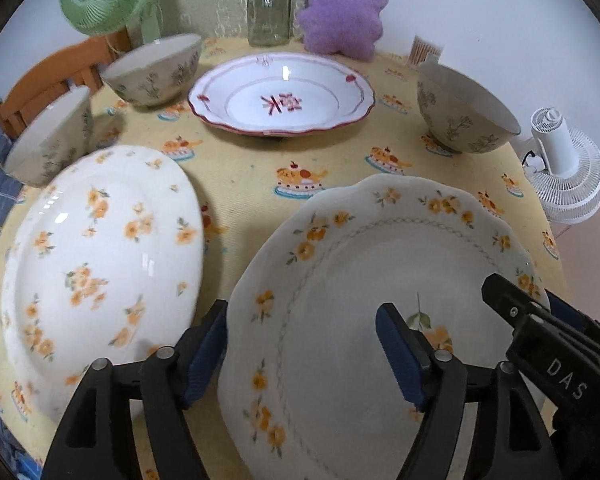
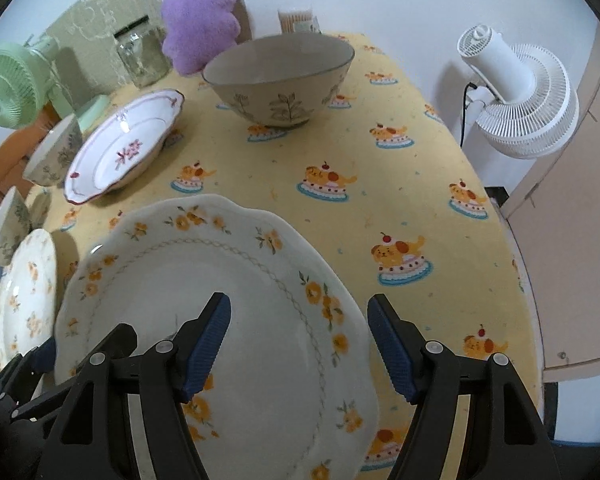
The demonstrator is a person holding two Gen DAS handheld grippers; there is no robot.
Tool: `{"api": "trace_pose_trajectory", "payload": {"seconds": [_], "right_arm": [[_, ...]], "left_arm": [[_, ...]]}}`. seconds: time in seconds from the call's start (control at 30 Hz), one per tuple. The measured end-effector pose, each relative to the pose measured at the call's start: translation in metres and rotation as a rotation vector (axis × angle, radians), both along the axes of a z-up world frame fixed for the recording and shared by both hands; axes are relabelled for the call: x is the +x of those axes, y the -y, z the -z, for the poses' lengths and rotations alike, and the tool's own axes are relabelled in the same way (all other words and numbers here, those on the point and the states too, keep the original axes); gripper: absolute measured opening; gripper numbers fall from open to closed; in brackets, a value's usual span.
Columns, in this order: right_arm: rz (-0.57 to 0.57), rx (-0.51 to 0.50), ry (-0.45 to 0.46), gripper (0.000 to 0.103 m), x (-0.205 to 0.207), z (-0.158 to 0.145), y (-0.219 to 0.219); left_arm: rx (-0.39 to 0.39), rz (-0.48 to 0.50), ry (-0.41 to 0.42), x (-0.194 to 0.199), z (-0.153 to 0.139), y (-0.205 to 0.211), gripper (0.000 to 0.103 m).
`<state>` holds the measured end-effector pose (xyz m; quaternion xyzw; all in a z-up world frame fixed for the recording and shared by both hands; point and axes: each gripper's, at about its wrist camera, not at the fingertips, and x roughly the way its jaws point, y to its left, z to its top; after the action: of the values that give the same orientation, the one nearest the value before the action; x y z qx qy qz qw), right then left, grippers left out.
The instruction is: Organize plates and bowls
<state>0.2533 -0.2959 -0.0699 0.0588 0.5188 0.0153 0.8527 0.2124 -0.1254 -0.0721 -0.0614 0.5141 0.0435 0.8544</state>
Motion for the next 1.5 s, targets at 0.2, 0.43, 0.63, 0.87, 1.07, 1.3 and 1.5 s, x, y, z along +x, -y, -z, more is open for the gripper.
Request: {"api": "trace_pose_trajectory", "payload": {"seconds": [0.2,0.43,0.63,0.87,1.07,1.3,1.5], "right_arm": [[-0.046,0.013,0.036,0.074,-0.016,-0.018,0.002],[-0.1,0.02,0.101,0.074,-0.034,-0.046,-0.008],[-0.148,0.029,0.181,0.074,-0.045,-0.076,-0.039],[-0.118,0.033,0.196,0.074,-0.064,-0.091,-0.086],[-0.069,0.021,0.196,0.074,-0.079,-0.093,-0.134],[-0.037,0.008,0.182,0.074,-0.08,-0.091,-0.175],[-0.054,0.002,0.149,0.074,-0.066,-0.078,-0.206]], "left_arm": [[0.005,-0.042,0.036,-0.016,-0.018,-0.001,0.078],[0.012,-0.047,0.089,-0.032,-0.045,-0.013,0.078],[0.02,-0.046,0.149,-0.038,-0.066,-0.04,0.078],[0.04,0.009,0.186,-0.049,-0.081,-0.086,0.078],[0.038,0.065,0.2,-0.054,-0.085,-0.13,0.078],[0.051,0.112,0.19,-0.05,-0.079,-0.169,0.078],[0.063,0.095,0.163,-0.039,-0.068,-0.199,0.078]]}}
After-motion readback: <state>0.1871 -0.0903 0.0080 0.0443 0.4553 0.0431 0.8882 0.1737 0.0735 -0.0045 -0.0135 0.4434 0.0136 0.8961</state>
